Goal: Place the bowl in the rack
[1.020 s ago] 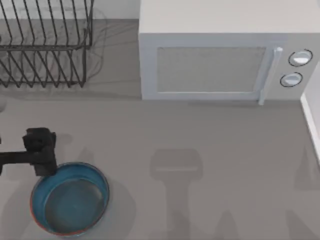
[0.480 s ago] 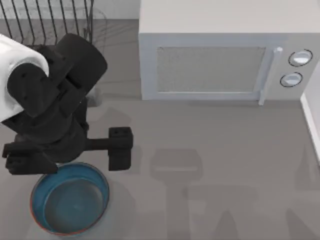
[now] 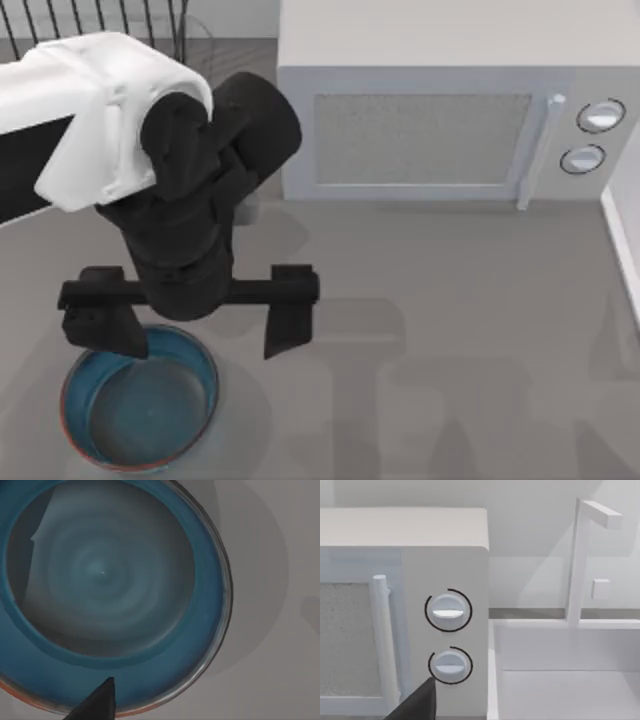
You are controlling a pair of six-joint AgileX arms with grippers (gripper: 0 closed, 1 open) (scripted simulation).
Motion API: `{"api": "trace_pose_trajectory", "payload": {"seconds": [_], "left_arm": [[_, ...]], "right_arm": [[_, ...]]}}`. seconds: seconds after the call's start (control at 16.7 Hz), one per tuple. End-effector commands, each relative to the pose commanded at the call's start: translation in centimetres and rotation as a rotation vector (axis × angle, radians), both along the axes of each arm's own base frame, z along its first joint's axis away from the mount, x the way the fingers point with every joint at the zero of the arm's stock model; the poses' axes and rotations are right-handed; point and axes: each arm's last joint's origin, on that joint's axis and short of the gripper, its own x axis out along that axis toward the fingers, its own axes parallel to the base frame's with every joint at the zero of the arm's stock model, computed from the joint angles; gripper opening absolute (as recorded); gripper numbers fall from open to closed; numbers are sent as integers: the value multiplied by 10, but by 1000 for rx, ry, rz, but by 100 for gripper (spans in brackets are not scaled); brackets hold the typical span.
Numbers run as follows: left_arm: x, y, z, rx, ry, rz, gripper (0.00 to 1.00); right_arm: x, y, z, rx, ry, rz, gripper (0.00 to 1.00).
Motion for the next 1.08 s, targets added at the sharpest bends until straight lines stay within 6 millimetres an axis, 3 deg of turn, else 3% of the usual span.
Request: {"api": "trace_pose_trajectory", "payload": {"seconds": [0.3,0.78,0.9,1.08], "left_arm": [[1,1,-5,0,1,2,100],[2,-1,-88,-5,-7,0,100],[0,0,-99,-1,-1,0,100],[0,0,-100,0,0,0,100]], "right_arm": [[0,0,0,0,0,0,100],[0,0,0,0,0,0,100],[0,0,0,0,0,0,100],[0,0,0,0,0,0,100]]}}
